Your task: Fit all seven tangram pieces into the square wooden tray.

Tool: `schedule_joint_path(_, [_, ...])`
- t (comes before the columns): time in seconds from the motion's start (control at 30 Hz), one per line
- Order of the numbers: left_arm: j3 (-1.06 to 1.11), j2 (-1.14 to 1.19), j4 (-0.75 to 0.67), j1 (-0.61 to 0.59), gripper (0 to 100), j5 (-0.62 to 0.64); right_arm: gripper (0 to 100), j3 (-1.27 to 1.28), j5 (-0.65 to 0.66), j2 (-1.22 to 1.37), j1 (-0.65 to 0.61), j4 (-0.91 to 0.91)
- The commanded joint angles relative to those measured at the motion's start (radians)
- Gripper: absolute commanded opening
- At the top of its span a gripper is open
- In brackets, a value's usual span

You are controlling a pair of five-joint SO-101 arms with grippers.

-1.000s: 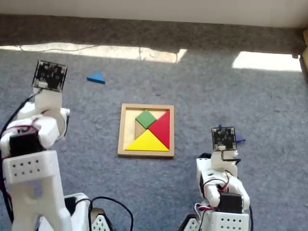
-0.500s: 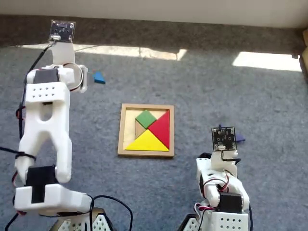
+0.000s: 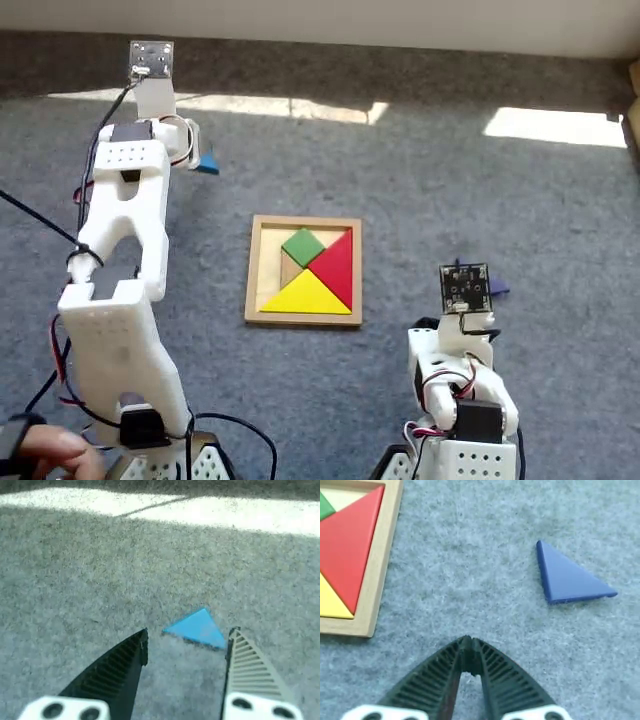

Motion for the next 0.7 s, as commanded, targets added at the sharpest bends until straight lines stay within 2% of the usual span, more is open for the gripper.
schedule_joint_path(0.0, [-0.193, 0.119, -0.017, 0.019, 26, 0.034, 0.8, 0.082, 0.011, -0.016, 0.01, 0.002])
schedule_joint_path(0.23, [-0.426, 0.358, -0.005, 0.016, 26, 0.005, 1.0, 0.082, 0.011, -0.016, 0.01, 0.002])
schedule_joint_path(0.47, [-0.582, 0.456, 0.292, 0.027, 26, -0.132, 1.0, 0.082, 0.011, -0.016, 0.01, 0.002])
schedule_joint_path(0.67, [-0.673, 0.453, 0.522, 0.033, 26, -0.149, 1.0, 0.082, 0.011, -0.016, 0.01, 0.001])
